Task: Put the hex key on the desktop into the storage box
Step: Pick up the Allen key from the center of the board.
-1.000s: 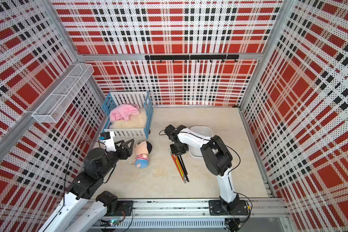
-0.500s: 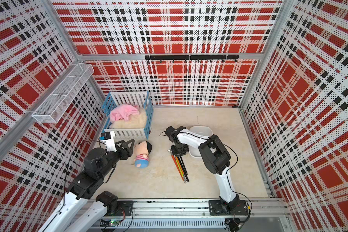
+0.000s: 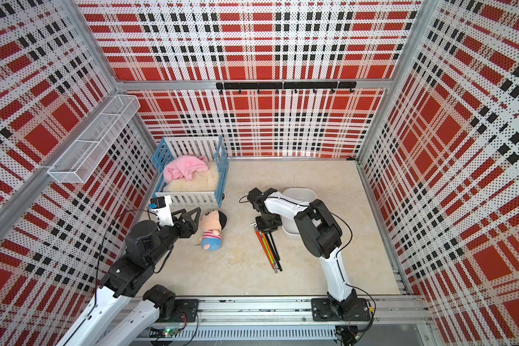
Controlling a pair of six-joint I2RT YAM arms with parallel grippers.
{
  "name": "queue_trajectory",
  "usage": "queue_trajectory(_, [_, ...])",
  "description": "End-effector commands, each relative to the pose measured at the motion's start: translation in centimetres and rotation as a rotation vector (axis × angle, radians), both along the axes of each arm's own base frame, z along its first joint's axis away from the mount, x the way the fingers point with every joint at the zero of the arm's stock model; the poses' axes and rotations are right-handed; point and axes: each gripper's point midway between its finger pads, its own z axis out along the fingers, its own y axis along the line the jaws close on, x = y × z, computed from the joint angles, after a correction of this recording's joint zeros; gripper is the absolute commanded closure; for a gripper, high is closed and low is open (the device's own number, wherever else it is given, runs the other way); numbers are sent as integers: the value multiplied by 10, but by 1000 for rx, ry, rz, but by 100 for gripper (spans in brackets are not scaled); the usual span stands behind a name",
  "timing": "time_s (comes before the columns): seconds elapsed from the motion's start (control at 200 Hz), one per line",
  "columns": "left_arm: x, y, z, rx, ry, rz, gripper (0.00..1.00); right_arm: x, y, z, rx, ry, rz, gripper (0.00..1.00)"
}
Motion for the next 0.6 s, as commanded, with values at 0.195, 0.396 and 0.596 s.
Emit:
queue_trajectory(0.195, [-1, -1, 0, 2, -1, -6, 27, -5, -24, -34, -91, 46, -39, 98])
queue_trajectory(0.396, [0, -1, 0, 2, 0, -5, 28, 10, -28, -14, -121, -29, -79, 100])
queue_trajectory(0.596, [0, -1, -1, 3, 2, -2, 28, 23, -30, 11, -144, -91, -113, 100])
